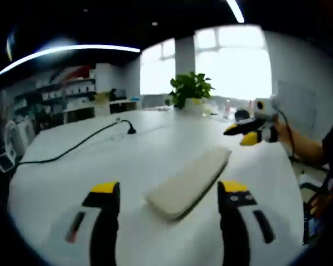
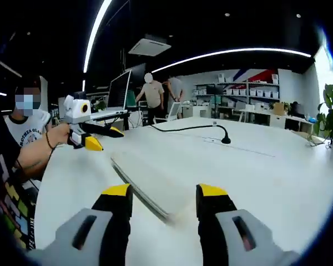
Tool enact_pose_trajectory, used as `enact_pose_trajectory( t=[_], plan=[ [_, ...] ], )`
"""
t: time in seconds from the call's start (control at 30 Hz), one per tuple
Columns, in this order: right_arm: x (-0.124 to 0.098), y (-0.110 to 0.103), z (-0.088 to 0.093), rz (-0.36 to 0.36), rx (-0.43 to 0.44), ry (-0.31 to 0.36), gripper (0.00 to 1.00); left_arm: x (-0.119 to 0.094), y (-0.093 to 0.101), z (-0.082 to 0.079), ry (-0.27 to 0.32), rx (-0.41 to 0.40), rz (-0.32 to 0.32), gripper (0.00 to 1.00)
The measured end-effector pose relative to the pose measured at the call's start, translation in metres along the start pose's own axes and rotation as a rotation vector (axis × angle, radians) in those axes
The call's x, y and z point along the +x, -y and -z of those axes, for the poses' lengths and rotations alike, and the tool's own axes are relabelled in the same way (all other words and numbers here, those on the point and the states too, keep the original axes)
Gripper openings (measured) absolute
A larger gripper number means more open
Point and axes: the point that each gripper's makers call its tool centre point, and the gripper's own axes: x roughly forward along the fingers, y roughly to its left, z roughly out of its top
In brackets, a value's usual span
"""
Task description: Arrange the utensils inside the cutlery case until each visible utensil rests in its matching compartment.
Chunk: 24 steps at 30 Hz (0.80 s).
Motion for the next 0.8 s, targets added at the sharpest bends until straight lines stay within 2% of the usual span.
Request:
enact_pose_trajectory(
  t=[0.03, 0.13, 0.2, 0.23, 0.27, 0.3, 0.4, 0.5, 0.57, 0.67, 0.73, 0.8],
  plan=[
    [-0.003, 0.0, 0.002, 0.0, 0.008, 0.001, 0.36, 0.001, 0.003, 0.004, -0.005, -0.031, 0.001, 0.8],
    [-0.008, 0.002, 0.012, 0.032, 0.025, -0.035, 0.44, -0.001, 0.011, 0.0, 0.054, -0.057, -0.003, 0.87],
    [-0.008, -0.001, 0.017, 0.047, 0.013, -0.04, 0.45, -0.003, 0.016, 0.002, 0.08, -0.072, -0.009, 0.87],
    [-0.007, -0.002, 0.02, 0.044, 0.024, -0.042, 0.45, -0.002, 0.019, 0.006, 0.077, -0.076, -0.013, 0.85],
    [-0.004, -0.006, 0.025, 0.031, 0.086, -0.045, 0.45, 0.0, 0.018, 0.012, 0.054, -0.092, -0.034, 0.81],
    [-0.002, -0.005, 0.025, 0.031, 0.092, -0.034, 0.45, 0.001, 0.019, 0.017, 0.032, -0.102, -0.048, 0.8],
    [0.003, -0.004, 0.028, 0.035, 0.102, -0.033, 0.46, 0.009, 0.026, 0.019, 0.038, -0.131, -0.042, 0.86],
    [0.009, -0.002, 0.027, 0.046, 0.101, -0.028, 0.46, 0.014, 0.031, 0.026, 0.03, -0.133, -0.041, 0.81],
    [0.013, -0.003, 0.03, 0.048, 0.108, -0.037, 0.46, 0.018, 0.03, 0.029, 0.033, -0.154, -0.05, 0.81],
    [0.015, 0.001, 0.033, 0.066, 0.1, -0.06, 0.45, 0.024, 0.028, 0.022, 0.077, -0.189, -0.048, 0.8],
    [0.016, 0.004, 0.032, 0.072, 0.102, -0.049, 0.45, 0.025, 0.028, 0.017, 0.094, -0.18, -0.044, 0.78],
    [0.018, 0.008, 0.031, 0.081, 0.104, -0.042, 0.44, 0.025, 0.018, 0.009, 0.146, -0.149, -0.094, 0.7]
  ],
)
